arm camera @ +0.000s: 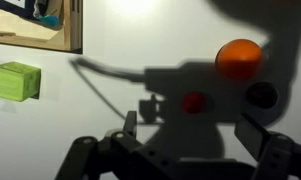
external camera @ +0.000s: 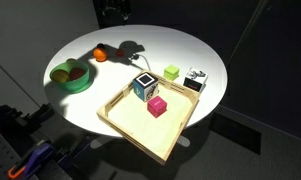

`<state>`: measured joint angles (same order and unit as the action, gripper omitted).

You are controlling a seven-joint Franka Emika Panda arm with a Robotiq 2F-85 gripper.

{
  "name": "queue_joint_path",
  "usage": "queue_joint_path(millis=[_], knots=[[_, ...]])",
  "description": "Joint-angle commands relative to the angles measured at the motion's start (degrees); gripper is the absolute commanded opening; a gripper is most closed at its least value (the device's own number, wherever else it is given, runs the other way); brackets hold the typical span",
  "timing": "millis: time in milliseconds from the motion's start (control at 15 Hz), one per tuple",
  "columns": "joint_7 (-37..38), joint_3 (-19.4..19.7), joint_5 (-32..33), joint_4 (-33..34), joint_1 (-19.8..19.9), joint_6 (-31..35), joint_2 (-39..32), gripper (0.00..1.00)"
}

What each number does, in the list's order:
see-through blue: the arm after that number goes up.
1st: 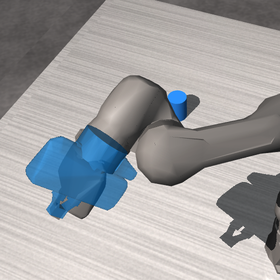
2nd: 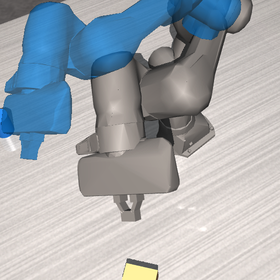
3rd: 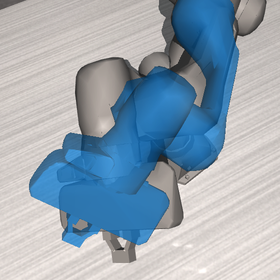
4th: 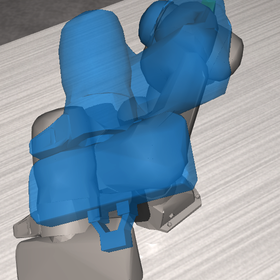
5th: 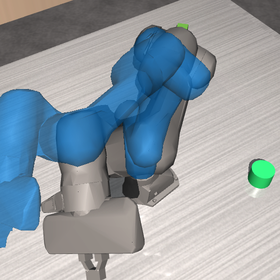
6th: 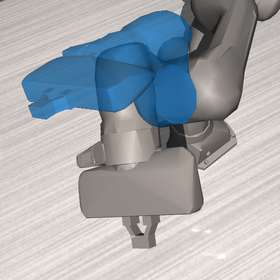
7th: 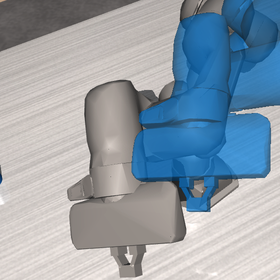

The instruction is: Put the small red fruit in the green bowl

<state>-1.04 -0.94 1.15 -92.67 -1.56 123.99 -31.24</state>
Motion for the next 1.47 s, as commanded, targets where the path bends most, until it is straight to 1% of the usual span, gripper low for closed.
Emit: queue_joint_path(millis=[0, 333, 600, 933, 1400], knots=[[-0.85, -0.31, -0.15, 6.27, 0.12, -0.66, -5.31, 1.0], [0.26, -0.13, 0.47, 12.9, -0.93, -2.2, -11.22, 1.0], [1.53, 0.47, 1.48, 17.37, -2.66, -2.64, -15.73, 1.0], [3.42, 1.14, 1.95, 22.92, -4.31, -5.61, -20.83, 1.0], [3.58, 1.63, 1.75, 28.94, -4.47, -10.09, -26.43, 1.0]])
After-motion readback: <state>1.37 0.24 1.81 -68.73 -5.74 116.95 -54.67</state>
